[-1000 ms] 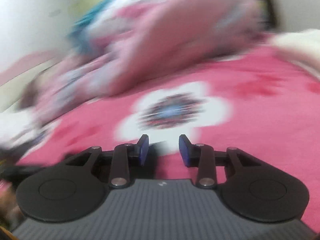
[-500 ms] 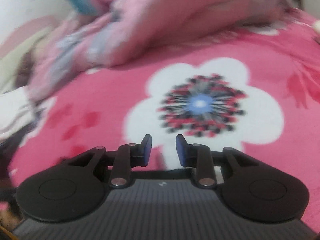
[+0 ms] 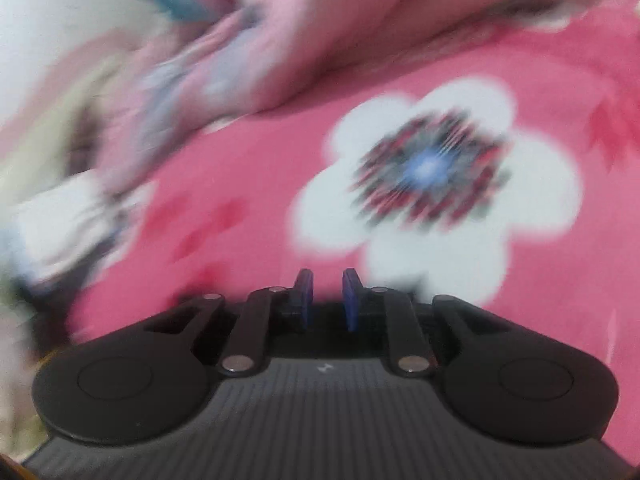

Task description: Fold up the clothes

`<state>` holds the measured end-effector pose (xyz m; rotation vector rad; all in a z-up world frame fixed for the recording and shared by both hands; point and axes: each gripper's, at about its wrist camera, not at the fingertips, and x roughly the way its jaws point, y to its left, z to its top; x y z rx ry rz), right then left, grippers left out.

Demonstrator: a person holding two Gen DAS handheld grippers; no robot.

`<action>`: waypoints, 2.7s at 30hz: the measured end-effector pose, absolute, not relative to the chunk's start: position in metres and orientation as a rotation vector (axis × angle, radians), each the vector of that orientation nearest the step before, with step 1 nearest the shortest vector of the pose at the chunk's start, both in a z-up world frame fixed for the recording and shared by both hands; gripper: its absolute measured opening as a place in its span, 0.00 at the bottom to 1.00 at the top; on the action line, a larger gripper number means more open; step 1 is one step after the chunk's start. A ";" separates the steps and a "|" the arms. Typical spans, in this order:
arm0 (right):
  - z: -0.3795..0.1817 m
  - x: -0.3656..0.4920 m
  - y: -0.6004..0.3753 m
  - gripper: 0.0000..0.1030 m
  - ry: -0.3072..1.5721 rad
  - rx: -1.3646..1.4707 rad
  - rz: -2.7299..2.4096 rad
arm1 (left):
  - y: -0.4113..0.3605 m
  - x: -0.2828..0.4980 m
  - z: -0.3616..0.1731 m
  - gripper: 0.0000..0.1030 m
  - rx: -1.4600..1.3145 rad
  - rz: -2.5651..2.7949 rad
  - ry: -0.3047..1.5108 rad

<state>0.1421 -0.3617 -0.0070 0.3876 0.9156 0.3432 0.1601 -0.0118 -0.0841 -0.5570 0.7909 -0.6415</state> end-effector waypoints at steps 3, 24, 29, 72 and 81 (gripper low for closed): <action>-0.008 0.119 -0.365 0.16 0.963 0.378 0.386 | -0.012 0.160 -0.084 0.09 -0.558 -0.641 0.791; -0.029 -0.036 -0.448 0.09 0.784 0.829 0.261 | -0.010 0.160 -0.086 0.09 -0.580 -0.645 0.790; -0.034 -0.017 -0.378 0.10 0.851 0.706 0.386 | -0.010 0.160 -0.086 0.09 -0.583 -0.647 0.789; -0.053 -0.121 -0.330 0.25 0.923 0.803 0.521 | 0.003 0.162 -0.083 0.11 -0.642 -0.671 0.796; -0.022 -0.013 -0.449 0.59 0.719 0.702 0.270 | 0.005 0.162 -0.079 0.13 -0.658 -0.678 0.799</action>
